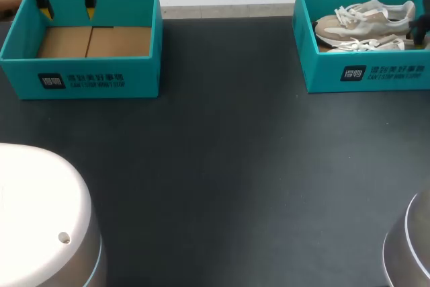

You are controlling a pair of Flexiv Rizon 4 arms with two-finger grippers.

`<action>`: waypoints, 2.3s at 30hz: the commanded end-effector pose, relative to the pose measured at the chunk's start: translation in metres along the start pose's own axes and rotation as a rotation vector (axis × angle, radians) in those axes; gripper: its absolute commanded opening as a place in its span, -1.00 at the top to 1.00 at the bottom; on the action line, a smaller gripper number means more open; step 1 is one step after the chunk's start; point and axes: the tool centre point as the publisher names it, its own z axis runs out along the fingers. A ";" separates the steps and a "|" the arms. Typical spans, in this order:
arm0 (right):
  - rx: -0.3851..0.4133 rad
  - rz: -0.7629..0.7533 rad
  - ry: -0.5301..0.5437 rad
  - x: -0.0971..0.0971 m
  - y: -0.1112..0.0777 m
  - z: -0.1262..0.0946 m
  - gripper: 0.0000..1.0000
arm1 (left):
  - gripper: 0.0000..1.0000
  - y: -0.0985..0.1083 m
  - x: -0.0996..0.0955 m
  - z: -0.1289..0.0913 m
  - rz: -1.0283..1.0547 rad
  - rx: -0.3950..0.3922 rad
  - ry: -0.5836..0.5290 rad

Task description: Take the shoe out of the shoebox, open the shoe tongue, remove and reinsert the insole, then place the shoe into the shoebox

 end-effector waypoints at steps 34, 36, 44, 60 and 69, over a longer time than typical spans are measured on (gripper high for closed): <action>0.056 -0.018 -0.073 -0.010 0.006 -0.055 1.00 | -1.00 0.000 0.000 0.000 0.000 0.000 0.000; 0.039 0.003 -0.065 -0.012 0.009 -0.066 1.00 | -1.00 0.000 0.000 0.000 0.000 0.000 0.000; 0.001 0.032 -0.041 -0.004 0.018 -0.100 1.00 | -1.00 0.000 0.000 0.000 0.000 0.000 0.000; -0.042 0.035 -0.059 0.007 0.027 -0.151 1.00 | -1.00 0.000 0.000 0.000 0.000 0.000 0.000; -0.056 0.092 -0.077 0.017 0.033 -0.187 1.00 | -1.00 0.000 0.000 0.000 0.000 0.000 0.000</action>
